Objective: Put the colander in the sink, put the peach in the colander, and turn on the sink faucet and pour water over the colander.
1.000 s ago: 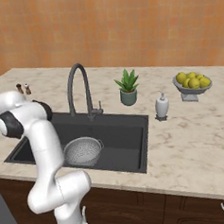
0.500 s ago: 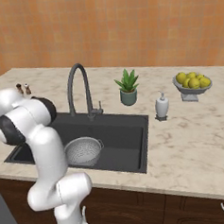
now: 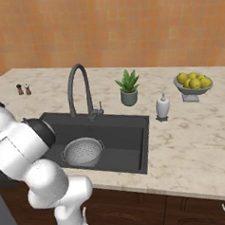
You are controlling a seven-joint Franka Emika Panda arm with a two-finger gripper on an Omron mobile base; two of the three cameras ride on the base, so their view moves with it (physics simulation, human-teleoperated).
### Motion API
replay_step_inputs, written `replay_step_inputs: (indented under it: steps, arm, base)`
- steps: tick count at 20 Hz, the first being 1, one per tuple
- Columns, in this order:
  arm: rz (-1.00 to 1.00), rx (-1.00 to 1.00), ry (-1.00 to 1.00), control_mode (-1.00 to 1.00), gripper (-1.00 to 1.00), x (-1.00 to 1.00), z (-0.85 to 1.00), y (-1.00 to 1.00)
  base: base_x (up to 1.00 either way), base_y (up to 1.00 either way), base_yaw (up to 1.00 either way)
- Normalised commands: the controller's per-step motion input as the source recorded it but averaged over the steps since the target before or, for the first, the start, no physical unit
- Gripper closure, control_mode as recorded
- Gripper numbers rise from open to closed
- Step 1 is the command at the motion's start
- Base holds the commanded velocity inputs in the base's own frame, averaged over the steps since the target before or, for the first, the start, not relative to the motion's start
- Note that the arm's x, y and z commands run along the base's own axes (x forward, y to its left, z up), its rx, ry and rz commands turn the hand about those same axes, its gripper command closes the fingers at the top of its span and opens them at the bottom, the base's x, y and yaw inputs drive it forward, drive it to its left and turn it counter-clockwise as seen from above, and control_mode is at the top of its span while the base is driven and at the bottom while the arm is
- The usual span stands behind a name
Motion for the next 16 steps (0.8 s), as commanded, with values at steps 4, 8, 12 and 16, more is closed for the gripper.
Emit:
replay_step_inputs:
  steps: [4,8,12,16]
  arm:
    - [0.25,0.00,0.00,-1.00,1.00,-0.34,0.19,-0.93]
    - [0.29,0.00,0.00,-1.00,1.00,-0.32,0.19,-0.89]
    - [0.36,-0.03,-0.12,-1.00,1.00,-0.19,0.16,-0.88]
    - [0.31,0.00,-0.07,-1.00,1.00,-0.20,0.10,-0.91]
  base:
    - [0.00,0.00,0.00]
    - [0.00,0.00,0.00]
    - [0.00,0.00,0.00]
    - [0.00,0.00,0.00]
